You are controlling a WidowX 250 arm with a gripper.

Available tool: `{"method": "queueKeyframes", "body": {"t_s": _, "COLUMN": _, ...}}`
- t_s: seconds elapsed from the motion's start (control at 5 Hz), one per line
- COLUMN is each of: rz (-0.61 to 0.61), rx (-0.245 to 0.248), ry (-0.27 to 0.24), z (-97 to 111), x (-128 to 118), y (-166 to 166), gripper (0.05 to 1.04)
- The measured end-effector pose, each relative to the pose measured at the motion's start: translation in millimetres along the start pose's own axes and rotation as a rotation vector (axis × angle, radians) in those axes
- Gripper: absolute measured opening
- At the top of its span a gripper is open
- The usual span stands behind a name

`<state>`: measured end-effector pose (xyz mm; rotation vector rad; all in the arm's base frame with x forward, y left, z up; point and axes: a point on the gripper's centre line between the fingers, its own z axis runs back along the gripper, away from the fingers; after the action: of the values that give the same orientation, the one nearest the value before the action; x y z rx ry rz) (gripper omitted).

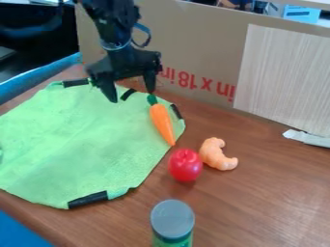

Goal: Pick the carrot from the cloth to the top right side of the table

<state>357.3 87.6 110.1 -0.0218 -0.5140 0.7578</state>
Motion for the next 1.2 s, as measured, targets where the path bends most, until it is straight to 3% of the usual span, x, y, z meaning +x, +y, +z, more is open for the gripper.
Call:
{"method": "queueKeyframes", "body": {"t_s": 0.8, "rz": 0.045, "rx": 0.068, "ry": 0.044, "z": -49, "x": -12, "y": -23, "gripper": 0.999}}
{"method": "queueKeyframes", "body": {"t_s": 1.2, "rz": 0.082, "rx": 0.105, "ry": 0.039, "z": -70, "x": -11, "y": -32, "gripper": 0.97}}
